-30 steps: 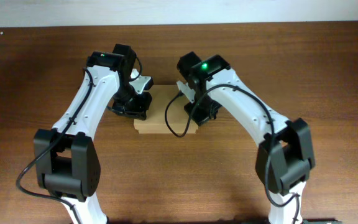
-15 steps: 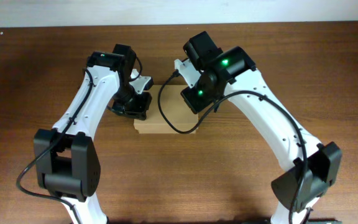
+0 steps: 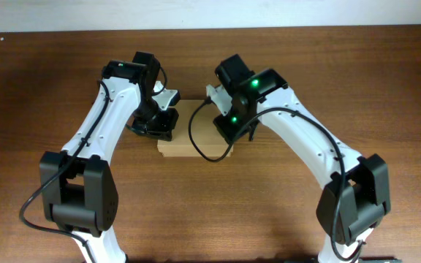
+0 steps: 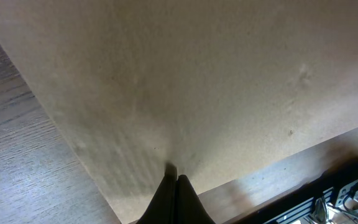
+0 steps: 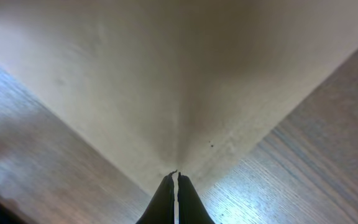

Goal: Pack container
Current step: 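Press the closed lid down with both grippers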

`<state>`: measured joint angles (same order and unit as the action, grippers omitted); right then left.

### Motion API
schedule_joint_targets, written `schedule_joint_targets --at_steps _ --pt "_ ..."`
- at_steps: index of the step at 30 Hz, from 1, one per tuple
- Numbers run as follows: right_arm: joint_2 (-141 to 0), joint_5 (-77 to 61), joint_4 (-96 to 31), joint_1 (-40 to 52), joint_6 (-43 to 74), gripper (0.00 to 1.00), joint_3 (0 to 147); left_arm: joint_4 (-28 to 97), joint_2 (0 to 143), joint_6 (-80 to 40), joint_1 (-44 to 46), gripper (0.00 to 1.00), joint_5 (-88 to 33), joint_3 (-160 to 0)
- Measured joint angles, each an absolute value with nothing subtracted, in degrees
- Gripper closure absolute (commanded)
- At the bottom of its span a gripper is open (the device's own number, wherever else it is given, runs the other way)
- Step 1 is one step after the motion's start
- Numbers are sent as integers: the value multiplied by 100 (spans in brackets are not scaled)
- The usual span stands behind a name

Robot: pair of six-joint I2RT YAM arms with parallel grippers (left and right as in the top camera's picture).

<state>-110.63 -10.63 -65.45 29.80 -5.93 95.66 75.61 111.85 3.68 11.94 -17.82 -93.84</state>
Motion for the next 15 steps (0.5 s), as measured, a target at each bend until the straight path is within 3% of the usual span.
schedule_joint_targets --at_steps 15 --pt "-11087 -1175 -6353 2875 -600 96 9330 7859 11185 362 1194 98 -1776 -9435"
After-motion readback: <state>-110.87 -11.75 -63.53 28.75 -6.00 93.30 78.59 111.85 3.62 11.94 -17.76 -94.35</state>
